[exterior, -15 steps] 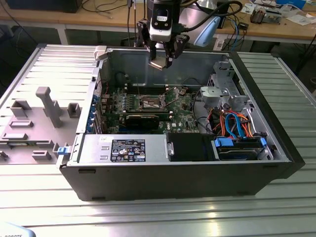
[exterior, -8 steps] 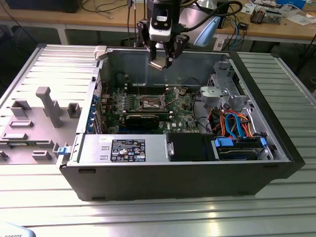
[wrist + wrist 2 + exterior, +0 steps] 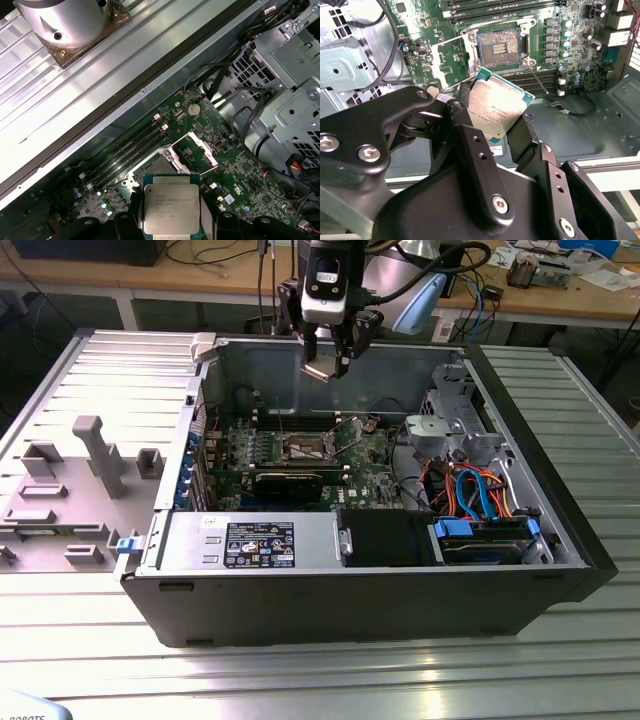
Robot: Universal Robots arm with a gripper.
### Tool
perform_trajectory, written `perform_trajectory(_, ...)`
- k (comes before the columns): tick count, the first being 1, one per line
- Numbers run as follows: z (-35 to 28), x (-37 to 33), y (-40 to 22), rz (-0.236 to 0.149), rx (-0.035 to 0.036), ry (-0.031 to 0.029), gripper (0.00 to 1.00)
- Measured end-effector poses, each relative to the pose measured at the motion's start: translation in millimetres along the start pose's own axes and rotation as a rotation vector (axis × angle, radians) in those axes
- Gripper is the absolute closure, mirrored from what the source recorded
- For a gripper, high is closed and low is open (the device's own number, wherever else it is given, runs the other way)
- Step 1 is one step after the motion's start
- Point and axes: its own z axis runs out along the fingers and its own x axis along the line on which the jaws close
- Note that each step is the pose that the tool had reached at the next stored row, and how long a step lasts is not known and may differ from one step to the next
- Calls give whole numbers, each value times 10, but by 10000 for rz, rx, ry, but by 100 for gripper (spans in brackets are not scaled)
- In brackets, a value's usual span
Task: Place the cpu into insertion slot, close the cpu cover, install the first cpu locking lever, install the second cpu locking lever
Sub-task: 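Place the cpu into insertion slot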
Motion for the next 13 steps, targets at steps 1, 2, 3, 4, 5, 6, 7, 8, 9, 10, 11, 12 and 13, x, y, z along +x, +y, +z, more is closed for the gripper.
perform_trajectory(1, 0, 0, 0, 15, -1, -2, 46)
perform_trajectory(2, 0, 0, 0, 34, -1, -3, 46)
perform_trajectory(3, 0, 0, 0, 44, -1, -4, 46)
perform_trajectory(4, 0, 0, 0, 52, -1, -5, 46)
perform_trajectory(5, 0, 0, 0, 72, -2, -6, 46)
perform_trajectory(6, 0, 0, 0, 84, -2, -7, 46)
perform_trajectory(7, 0, 0, 0, 98, -2, -9, 46)
perform_trajectory(8, 0, 0, 0, 106, -2, -9, 46)
perform_trajectory(9, 0, 0, 0, 116, -3, -10, 46)
perform_trajectory(10, 0, 0, 0, 129, -2, -12, 46)
perform_trajectory(11, 0, 0, 0, 138, -3, -12, 46)
perform_trajectory(12, 0, 0, 0, 145, -3, -13, 46)
perform_trajectory(13, 0, 0, 0, 156, -3, -14, 46)
